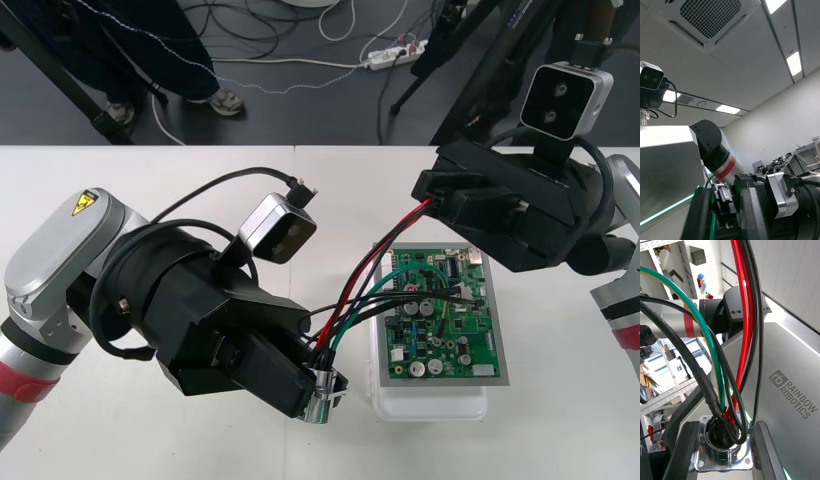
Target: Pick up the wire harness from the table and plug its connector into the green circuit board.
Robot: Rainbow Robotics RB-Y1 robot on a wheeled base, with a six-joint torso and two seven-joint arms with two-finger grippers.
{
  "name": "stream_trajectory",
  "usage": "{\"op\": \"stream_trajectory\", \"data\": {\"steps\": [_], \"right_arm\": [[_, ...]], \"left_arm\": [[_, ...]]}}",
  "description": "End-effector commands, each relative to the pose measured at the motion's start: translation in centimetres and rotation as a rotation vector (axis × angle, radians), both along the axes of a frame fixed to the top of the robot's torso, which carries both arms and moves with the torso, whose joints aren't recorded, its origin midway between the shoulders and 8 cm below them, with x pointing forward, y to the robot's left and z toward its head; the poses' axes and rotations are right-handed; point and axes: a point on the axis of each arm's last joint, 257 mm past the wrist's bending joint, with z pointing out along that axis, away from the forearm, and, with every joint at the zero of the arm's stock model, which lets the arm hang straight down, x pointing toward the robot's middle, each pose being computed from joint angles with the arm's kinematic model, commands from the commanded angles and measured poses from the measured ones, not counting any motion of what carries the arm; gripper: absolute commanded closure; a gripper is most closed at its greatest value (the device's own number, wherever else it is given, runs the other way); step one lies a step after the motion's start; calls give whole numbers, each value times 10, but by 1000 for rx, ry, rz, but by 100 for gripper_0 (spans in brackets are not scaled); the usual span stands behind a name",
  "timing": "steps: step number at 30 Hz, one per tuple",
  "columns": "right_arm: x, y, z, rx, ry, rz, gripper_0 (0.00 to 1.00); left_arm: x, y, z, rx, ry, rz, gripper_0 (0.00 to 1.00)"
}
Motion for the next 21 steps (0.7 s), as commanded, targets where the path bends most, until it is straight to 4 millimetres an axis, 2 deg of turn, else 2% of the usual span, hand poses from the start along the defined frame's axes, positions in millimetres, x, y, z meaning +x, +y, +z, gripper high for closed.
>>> {"op": "stream_trajectory", "data": {"steps": [1,17,18,19,20,21], "right_arm": [[-15,7,16,9,-21,68,100],[-14,6,16,11,-22,65,100],[-14,6,16,11,-22,65,100],[-14,6,16,11,-22,65,100],[-14,6,16,8,-22,67,100],[-14,6,16,9,-21,65,100]], "left_arm": [[-20,0,13,-63,-66,-66,100],[-21,1,13,-64,-64,-66,100],[-21,1,13,-64,-64,-66,96],[-21,1,13,-64,-64,-66,71],[-21,1,13,-65,-65,-66,28],[-21,1,12,-67,-66,-65,10]]}}
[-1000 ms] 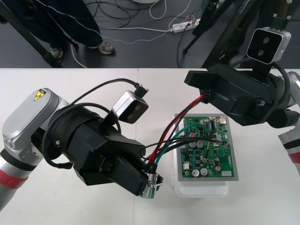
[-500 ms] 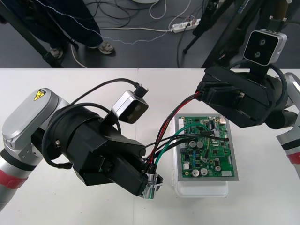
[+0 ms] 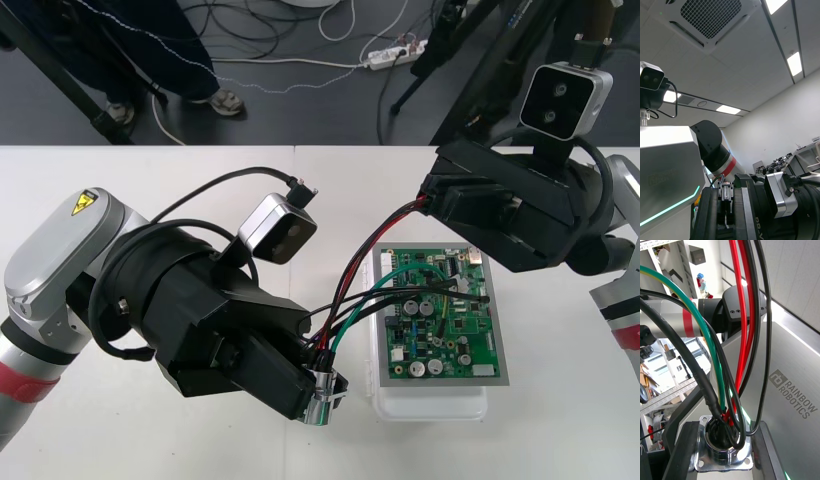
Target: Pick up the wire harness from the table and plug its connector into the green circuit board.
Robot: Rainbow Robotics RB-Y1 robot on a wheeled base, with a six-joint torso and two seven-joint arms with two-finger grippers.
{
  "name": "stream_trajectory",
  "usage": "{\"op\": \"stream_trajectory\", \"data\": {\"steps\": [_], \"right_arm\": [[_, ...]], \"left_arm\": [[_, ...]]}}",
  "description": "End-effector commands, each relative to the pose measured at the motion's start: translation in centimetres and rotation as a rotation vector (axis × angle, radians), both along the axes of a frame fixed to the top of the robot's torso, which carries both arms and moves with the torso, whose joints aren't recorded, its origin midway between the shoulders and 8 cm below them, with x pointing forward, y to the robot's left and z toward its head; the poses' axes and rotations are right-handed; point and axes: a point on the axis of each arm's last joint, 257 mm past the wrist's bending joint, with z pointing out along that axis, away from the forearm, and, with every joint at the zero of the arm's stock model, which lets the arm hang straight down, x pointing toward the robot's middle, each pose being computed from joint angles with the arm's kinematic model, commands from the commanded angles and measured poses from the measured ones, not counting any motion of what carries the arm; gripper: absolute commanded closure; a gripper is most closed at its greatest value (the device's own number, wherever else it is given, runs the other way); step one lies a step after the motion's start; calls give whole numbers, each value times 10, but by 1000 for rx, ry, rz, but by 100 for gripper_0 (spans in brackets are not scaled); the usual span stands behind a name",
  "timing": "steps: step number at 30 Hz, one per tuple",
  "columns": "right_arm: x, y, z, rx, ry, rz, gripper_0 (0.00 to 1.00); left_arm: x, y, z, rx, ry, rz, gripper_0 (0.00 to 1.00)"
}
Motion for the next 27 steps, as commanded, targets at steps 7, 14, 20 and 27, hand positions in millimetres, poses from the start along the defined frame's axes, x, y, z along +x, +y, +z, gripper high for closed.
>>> {"op": "stream_trajectory", "data": {"steps": [7,14,20,27], "right_arm": [[-14,6,15,6,-26,59,100],[-14,6,15,9,-24,60,100],[-11,4,9,-9,-19,45,100],[-12,-6,-2,-50,-8,21,100]], "left_arm": [[-14,-1,10,-77,-130,-23,0],[-5,0,11,-80,-200,25,0],[13,5,11,-65,-304,117,0],[40,17,11,-25,-408,227,0]]}}
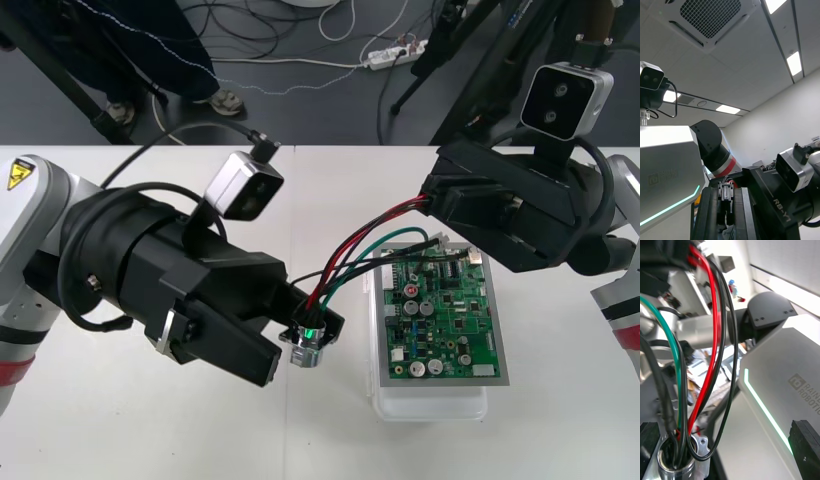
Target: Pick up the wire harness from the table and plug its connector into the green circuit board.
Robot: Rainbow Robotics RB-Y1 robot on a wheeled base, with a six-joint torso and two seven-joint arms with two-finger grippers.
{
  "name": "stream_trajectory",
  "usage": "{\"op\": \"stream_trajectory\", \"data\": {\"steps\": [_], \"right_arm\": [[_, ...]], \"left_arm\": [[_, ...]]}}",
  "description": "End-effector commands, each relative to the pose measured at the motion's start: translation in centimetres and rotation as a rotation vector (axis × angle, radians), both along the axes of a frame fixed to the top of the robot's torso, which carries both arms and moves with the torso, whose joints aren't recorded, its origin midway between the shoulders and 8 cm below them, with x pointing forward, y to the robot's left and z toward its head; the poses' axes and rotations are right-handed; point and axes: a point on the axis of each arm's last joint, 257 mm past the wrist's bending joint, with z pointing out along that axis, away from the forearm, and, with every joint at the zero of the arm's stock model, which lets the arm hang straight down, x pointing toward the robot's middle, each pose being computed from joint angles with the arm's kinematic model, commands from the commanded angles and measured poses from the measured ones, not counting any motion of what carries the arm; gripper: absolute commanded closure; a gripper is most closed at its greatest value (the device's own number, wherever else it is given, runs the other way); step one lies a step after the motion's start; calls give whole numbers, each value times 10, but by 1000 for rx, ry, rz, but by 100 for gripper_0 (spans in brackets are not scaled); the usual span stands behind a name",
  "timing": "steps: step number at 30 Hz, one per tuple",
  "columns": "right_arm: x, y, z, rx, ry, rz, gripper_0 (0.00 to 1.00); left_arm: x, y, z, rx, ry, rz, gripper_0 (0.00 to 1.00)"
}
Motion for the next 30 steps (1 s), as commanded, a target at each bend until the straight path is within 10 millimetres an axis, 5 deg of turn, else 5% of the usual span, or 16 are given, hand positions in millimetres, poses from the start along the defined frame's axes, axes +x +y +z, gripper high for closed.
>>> {"op": "stream_trajectory", "data": {"steps": [1,14,30], "right_arm": [[-14,-5,-3,-50,-7,24,100],[-43,-3,-38,-112,-4,10,100],[-46,3,-52,-135,-74,-31,100]], "left_arm": [[8,13,9,-35,-217,60,0],[44,59,12,85,-356,219,0],[41,90,13,190,-494,288,0]]}}
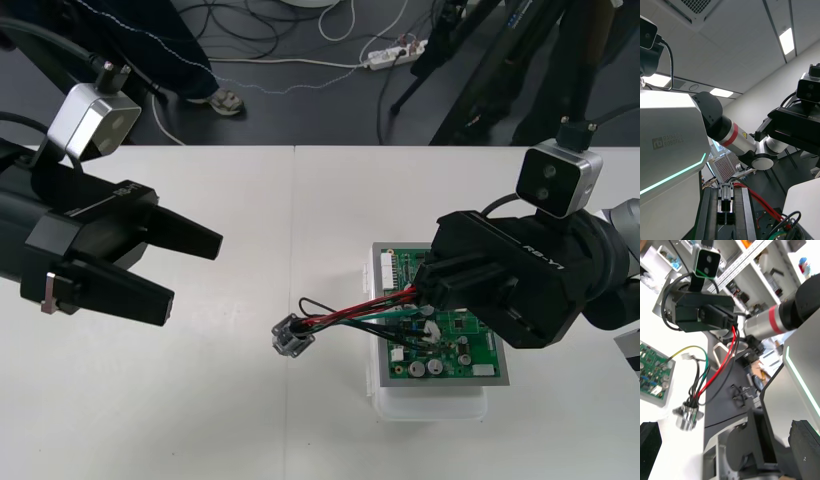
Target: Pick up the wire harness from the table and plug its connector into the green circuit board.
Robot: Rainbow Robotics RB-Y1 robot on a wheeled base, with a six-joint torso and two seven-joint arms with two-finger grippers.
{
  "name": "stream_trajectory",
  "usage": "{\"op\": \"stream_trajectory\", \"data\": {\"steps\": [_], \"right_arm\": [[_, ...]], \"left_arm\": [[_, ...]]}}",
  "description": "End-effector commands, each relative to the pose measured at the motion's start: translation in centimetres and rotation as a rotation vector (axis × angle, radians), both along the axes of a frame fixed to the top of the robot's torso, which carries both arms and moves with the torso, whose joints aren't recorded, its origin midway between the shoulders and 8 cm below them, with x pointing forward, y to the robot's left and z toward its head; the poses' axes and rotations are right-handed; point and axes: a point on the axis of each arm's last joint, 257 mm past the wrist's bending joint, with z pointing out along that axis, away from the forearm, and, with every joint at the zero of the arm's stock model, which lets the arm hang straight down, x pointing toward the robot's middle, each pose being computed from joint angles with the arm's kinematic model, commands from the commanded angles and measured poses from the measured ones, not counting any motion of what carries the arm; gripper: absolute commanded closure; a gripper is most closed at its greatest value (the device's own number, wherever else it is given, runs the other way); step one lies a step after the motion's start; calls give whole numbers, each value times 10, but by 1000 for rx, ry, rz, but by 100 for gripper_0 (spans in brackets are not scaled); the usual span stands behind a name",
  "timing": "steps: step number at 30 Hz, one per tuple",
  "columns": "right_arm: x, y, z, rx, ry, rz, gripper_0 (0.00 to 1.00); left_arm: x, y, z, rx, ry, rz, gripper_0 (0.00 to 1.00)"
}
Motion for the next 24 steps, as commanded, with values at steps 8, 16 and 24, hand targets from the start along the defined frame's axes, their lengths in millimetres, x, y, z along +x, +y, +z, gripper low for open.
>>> {"op": "stream_trajectory", "data": {"steps": [8,16,24], "right_arm": [[4,8,-9,-75,-155,-100,100],[32,10,-16,-191,-339,-293,100],[35,-1,-12,-205,-361,-415,100]], "left_arm": [[-8,0,25,-26,-219,46,0],[-5,-16,44,-69,-315,106,0],[-1,-33,44,-96,-396,175,0]]}}
